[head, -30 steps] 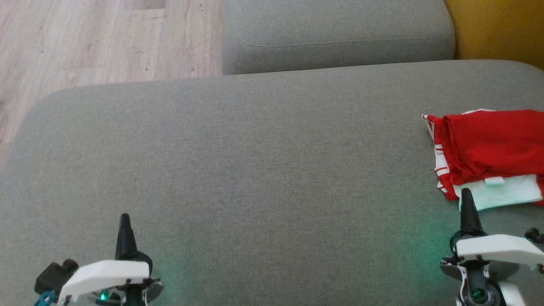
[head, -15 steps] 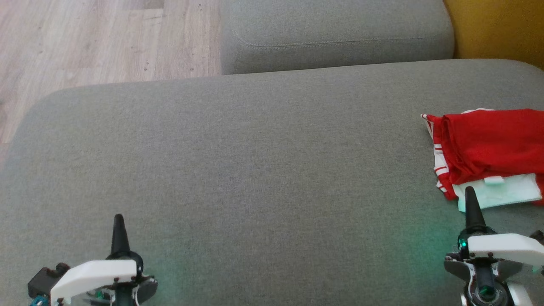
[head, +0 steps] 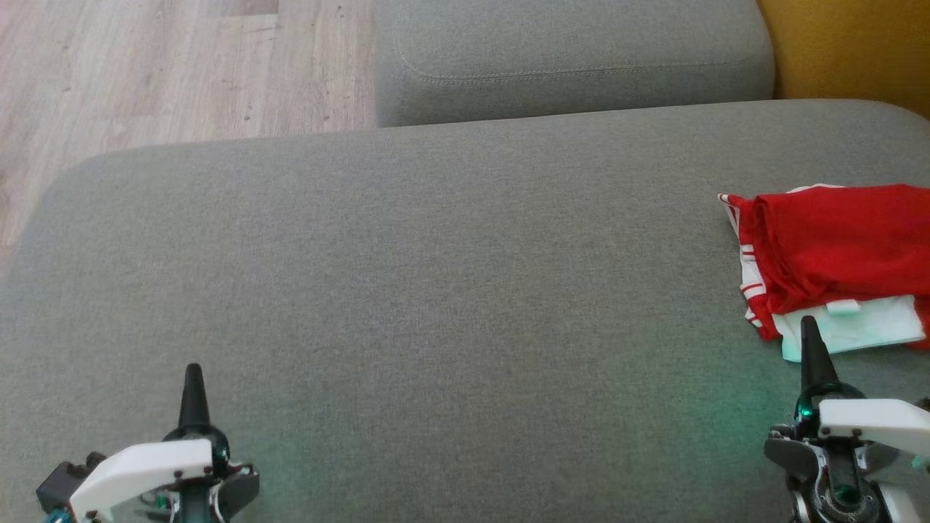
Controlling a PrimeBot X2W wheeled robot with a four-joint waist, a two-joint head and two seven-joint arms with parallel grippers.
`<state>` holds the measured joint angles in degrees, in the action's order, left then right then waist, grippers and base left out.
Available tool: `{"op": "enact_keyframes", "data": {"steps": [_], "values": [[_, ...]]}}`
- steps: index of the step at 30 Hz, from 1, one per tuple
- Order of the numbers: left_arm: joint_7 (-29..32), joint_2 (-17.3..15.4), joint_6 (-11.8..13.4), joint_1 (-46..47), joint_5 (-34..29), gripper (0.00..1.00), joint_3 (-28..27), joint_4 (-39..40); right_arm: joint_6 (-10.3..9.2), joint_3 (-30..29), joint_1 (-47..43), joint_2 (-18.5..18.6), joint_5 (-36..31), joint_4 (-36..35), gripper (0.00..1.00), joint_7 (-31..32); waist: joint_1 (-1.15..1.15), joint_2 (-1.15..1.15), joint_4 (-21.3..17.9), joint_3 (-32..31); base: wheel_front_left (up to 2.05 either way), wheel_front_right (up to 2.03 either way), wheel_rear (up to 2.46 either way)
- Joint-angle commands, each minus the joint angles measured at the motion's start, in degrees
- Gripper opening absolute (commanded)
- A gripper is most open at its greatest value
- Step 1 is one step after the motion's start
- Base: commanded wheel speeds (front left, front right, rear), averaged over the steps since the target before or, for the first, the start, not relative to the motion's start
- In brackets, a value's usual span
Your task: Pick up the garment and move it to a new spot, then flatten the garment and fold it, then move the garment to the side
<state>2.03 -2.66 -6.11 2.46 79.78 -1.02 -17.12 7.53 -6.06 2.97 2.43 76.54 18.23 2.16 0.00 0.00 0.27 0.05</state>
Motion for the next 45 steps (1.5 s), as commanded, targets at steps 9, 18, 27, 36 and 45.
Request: {"op": "enact_keyframes", "data": {"steps": [9, 18, 27, 36, 45], "values": [[2.04, -0.26, -0.93, 3.43, 5.49, 0.00, -3.45, 2.51, -0.04, 0.26, 3.11, 0.41, 7.03, -3.07, 0.00, 2.00, 0.00, 0.00, -0.11, 0.05, 0.00, 0.00, 0.00], [3.40, -0.27, -1.18, 3.60, 9.39, 0.00, -4.60, 2.82, -0.04, -0.15, 3.17, 0.43, 11.88, -3.71, 0.00, 3.32, 0.00, 0.00, -0.20, 0.10, 0.00, 0.00, 0.00], [4.45, -0.27, -1.37, 3.74, 12.40, 0.00, -5.49, 3.06, -0.04, -0.46, 3.21, 0.44, 15.63, -4.21, 0.00, 4.33, 0.00, 0.00, -0.27, 0.13, 0.00, 0.00, 0.00], [4.46, -0.26, -1.37, 3.74, 12.39, 0.00, -5.50, 3.06, -0.04, -0.46, 3.21, 0.44, 15.63, -4.21, 0.00, 4.33, 0.00, 0.00, -0.27, 0.13, 0.00, 0.00, 0.00], [4.47, -0.25, -1.37, 3.74, 12.38, 0.00, -5.51, 3.06, -0.04, -0.46, 3.21, 0.44, 15.63, -4.21, 0.00, 4.33, 0.00, 0.00, -0.27, 0.13, 0.00, 0.00, 0.00]]}}
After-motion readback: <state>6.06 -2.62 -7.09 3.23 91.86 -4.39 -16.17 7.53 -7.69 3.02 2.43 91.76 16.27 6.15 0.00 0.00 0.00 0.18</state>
